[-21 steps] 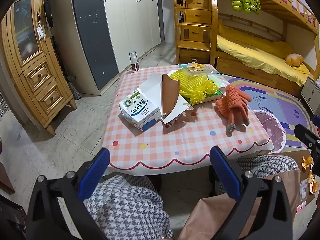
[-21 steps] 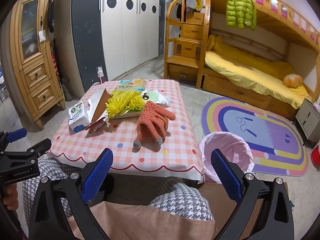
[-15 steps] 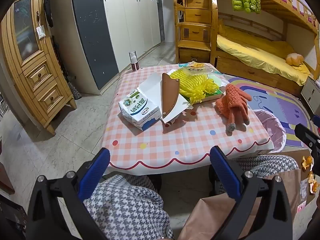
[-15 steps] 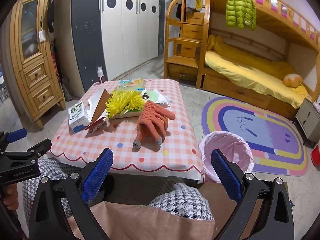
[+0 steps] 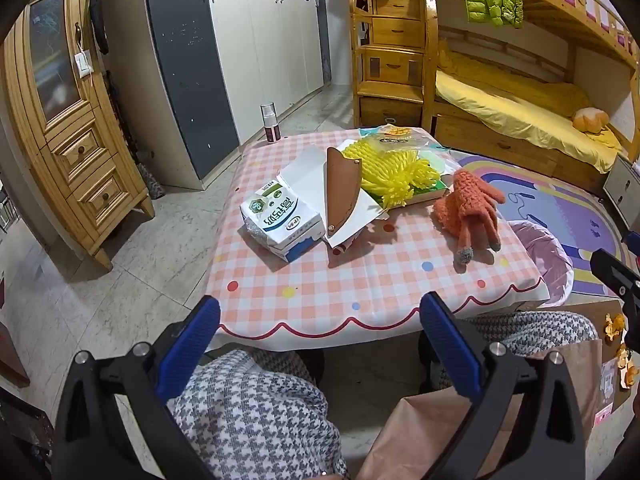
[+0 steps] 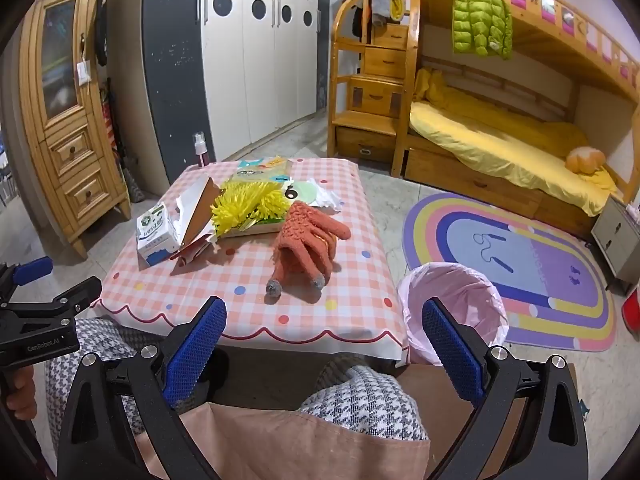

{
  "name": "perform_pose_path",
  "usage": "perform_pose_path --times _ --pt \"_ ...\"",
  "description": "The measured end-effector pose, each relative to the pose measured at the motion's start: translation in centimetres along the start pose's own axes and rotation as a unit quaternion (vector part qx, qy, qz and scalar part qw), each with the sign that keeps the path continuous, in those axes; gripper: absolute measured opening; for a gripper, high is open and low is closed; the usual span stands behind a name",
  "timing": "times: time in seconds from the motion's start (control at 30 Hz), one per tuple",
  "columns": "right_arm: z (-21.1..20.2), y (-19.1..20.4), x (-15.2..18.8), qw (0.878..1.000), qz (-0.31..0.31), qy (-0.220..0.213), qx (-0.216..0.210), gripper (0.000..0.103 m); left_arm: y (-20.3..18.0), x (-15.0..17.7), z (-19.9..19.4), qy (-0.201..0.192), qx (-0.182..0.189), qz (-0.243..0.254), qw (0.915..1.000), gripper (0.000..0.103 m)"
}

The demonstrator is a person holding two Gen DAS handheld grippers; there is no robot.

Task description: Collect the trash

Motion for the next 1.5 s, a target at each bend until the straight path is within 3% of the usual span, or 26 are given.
perform_pose_path --times 1.5 --pt "-0.23 0.16 0.01 1.000 0.000 0.000 0.000 0.097 0.09 0.00 -0.08 -0.001 -0.002 0.000 1.0000 0.097"
Point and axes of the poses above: each gripper's, at about its wrist camera, not at the fingertips, and z roughly the way its jaws point, y to its left, x to its underside, the point moved 5 cm from there along z, roughly the way its jaws point, and after that the axes turned 11 degrees about z, right-handed, at the moved point
